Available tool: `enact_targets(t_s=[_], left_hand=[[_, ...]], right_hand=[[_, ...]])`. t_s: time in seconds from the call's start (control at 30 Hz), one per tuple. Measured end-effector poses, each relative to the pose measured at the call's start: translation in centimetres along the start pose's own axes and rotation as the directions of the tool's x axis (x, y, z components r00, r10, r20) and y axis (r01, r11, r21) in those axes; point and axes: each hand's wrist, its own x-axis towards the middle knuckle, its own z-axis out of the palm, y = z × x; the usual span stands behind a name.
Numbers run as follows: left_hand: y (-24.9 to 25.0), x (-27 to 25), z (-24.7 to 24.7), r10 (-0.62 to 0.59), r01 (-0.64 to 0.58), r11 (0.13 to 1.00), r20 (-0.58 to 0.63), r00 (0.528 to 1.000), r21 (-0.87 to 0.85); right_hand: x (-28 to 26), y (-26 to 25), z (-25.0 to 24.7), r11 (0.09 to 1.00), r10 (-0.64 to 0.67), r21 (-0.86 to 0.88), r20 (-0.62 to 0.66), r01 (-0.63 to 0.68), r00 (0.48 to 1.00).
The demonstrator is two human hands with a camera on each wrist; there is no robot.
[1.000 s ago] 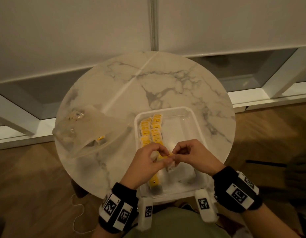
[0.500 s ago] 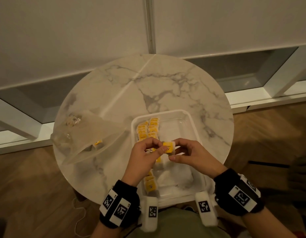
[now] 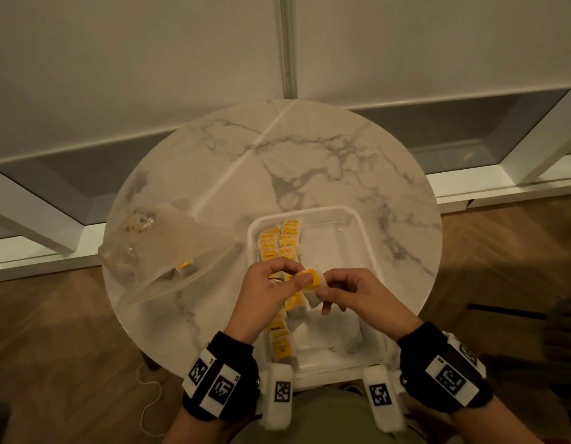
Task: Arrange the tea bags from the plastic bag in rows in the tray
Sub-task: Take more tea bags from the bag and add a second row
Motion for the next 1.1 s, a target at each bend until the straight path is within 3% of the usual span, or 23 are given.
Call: enact_targets(t_s=[0.43, 0.53, 0.67, 0.8, 0.93, 1.1], left_hand=[[2.1, -0.9, -0.2, 0.114, -0.118, 0.990, 0.056, 0.992, 0.077], [1.9, -0.7, -0.2, 0.111, -0.116, 0.990, 0.072, 0.991, 0.080], [0.6, -0.9, -0.3, 0.065, -0.079, 0.989, 0.110, 0.992, 0.124], [-0.5, -1.4, -0.6, 0.010, -0.029, 0.989, 0.128, 0.992, 0.148], [-0.1, -2.1, -0.9, -0.014, 0.003, 0.989, 0.077, 0.997, 0.146], [2.7, -3.5, -3.5, 0.039, -0.039, 0.998, 0.018, 0.999, -0.041]], right_hand=[[0.2, 0.2, 1.5, 0.999, -0.046, 0.026, 0.013, 0.046, 0.999], [-0.1, 0.1, 0.7, 0.997, -0.031, 0.075, 0.065, 0.026, 0.997], [-0.7, 0.5, -0.6, 1.000, 0.001, 0.015, 0.144, -0.003, 0.990], [-0.9, 1.4, -0.4, 1.000, 0.029, -0.001, 0.077, -0.029, 0.997], [-0.3, 1.9, -0.4, 0.992, 0.062, -0.113, 0.007, -0.061, 0.998], [1.2, 2.2, -1.1, 0.925, 0.232, -0.312, 0.012, -0.217, 0.973]])
